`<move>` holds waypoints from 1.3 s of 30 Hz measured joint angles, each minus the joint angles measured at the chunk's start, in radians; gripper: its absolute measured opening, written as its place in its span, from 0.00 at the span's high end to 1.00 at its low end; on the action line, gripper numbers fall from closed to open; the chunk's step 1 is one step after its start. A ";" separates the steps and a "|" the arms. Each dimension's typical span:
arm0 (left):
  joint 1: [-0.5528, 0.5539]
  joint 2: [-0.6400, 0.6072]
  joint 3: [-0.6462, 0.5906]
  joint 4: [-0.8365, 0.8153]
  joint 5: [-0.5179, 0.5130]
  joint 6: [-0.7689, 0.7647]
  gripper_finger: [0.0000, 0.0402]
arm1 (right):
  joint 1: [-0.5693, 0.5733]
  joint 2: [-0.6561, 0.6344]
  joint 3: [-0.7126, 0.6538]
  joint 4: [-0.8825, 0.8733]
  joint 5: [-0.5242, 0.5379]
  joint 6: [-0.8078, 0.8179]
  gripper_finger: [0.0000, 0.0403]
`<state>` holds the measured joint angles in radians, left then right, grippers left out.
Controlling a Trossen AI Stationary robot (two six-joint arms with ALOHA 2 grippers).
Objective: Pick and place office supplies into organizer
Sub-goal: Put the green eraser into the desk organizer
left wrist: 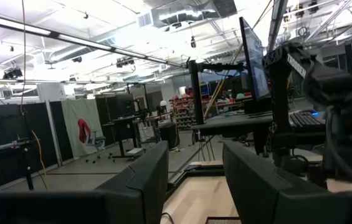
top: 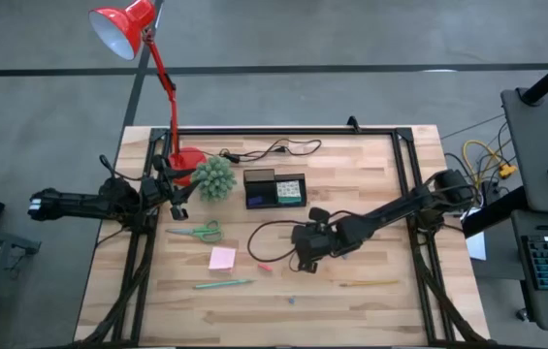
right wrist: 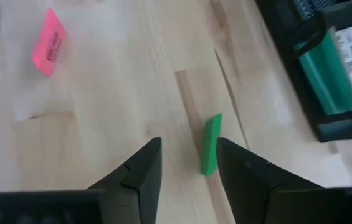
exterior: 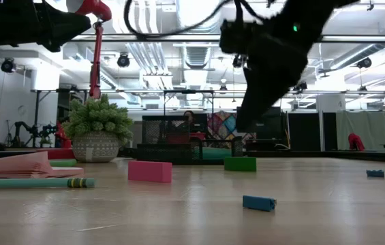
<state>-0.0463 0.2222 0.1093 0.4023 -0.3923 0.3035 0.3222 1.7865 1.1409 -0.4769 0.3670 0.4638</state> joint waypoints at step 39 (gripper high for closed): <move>0.000 0.000 0.000 0.001 0.001 0.000 0.65 | -0.065 0.002 -0.232 0.301 0.025 -0.012 0.65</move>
<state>-0.0460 0.2218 0.1093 0.4030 -0.3908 0.3035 0.2567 1.7889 0.9086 -0.1755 0.3920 0.4522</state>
